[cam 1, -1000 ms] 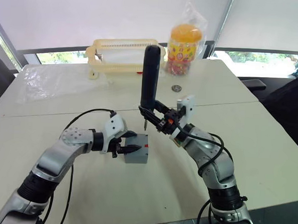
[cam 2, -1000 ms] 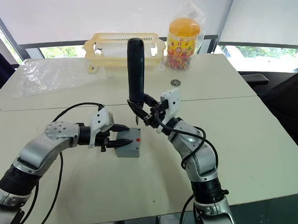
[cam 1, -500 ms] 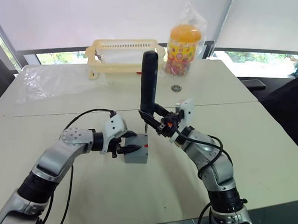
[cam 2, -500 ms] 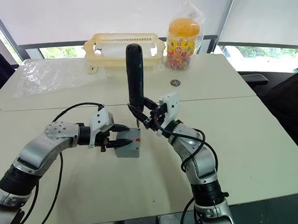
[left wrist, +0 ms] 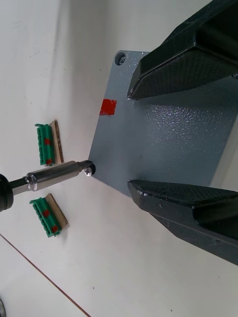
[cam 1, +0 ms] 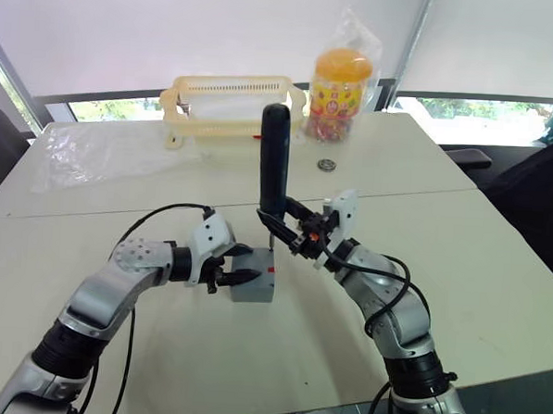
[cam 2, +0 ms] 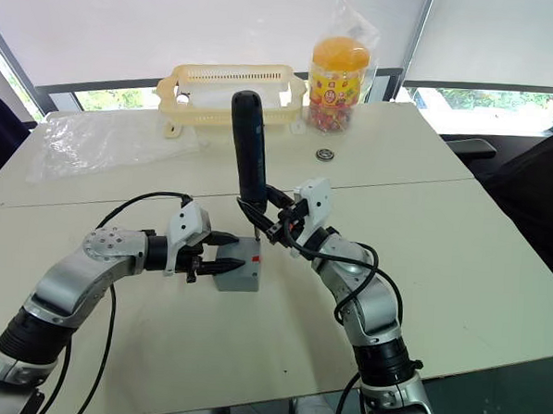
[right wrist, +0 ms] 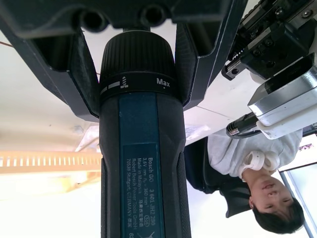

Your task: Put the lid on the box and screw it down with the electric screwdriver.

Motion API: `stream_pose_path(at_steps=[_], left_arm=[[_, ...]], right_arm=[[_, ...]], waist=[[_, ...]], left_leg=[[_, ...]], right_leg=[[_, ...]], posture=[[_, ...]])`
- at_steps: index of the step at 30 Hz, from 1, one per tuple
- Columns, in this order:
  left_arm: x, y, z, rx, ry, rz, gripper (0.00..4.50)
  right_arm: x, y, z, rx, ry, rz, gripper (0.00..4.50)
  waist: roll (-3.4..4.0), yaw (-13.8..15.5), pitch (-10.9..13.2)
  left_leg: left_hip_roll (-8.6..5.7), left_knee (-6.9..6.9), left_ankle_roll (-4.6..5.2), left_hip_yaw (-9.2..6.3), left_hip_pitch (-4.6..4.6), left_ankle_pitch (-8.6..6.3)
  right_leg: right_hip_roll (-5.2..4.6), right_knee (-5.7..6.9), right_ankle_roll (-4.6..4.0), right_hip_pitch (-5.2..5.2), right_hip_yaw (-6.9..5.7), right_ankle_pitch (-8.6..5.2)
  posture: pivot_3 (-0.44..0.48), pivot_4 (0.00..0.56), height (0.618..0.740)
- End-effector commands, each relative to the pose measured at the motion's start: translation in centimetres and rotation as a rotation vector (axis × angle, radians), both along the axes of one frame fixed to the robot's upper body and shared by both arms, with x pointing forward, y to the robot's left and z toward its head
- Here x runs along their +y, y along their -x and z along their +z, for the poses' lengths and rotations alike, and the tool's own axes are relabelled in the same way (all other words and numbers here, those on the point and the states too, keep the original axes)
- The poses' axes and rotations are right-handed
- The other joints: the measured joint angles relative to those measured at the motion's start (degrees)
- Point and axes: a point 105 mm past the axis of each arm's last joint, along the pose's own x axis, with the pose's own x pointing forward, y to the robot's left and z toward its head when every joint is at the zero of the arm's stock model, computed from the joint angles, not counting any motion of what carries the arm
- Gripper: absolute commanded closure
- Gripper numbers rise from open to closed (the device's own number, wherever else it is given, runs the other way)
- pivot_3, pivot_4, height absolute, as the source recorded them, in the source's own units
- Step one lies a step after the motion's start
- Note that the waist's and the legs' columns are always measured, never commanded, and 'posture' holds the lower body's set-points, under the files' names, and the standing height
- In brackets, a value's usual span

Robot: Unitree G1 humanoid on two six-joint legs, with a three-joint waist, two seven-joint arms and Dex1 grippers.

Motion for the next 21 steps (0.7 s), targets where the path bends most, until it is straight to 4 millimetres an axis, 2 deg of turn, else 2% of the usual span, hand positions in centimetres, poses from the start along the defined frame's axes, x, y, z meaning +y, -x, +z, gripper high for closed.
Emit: stream_pose_path(at_steps=[1, 6, 21], left_arm=[[0.26, 0.21, -1.08, 0.032, -0.031, 0.012, 1.93], [0.25, 0.16, -1.18, 0.034, -0.030, 0.011, 1.93], [0.23, 0.39, -1.24, 0.035, -0.031, 0.012, 1.93]], right_arm=[[0.13, 0.82, 2.78, -0.076, -0.077, 0.023, 2.74], [0.02, 0.82, 3.63, -0.087, -0.095, 0.019, 2.74], [-0.24, 0.20, 3.01, -0.079, -0.079, 0.000, 2.74]], waist=[[0.00, 0.0, 0.0], [0.00, 0.0, 0.0], [0.00, 0.0, 0.0]], left_leg=[[0.00, 0.00, 0.00, 0.00, 0.00, 0.00], [0.00, 0.00, 0.00, 0.00, 0.00, 0.00], [0.00, 0.00, 0.00, 0.00, 0.00, 0.00]], right_leg=[[0.00, 0.00, 0.00, 0.00, 0.00, 0.00], [0.00, 0.00, 0.00, 0.00, 0.00, 0.00], [0.00, 0.00, 0.00, 0.00, 0.00, 0.00]], posture=[[0.000, 0.150, 0.740], [0.000, 0.150, 0.740], [0.000, 0.150, 0.740]])
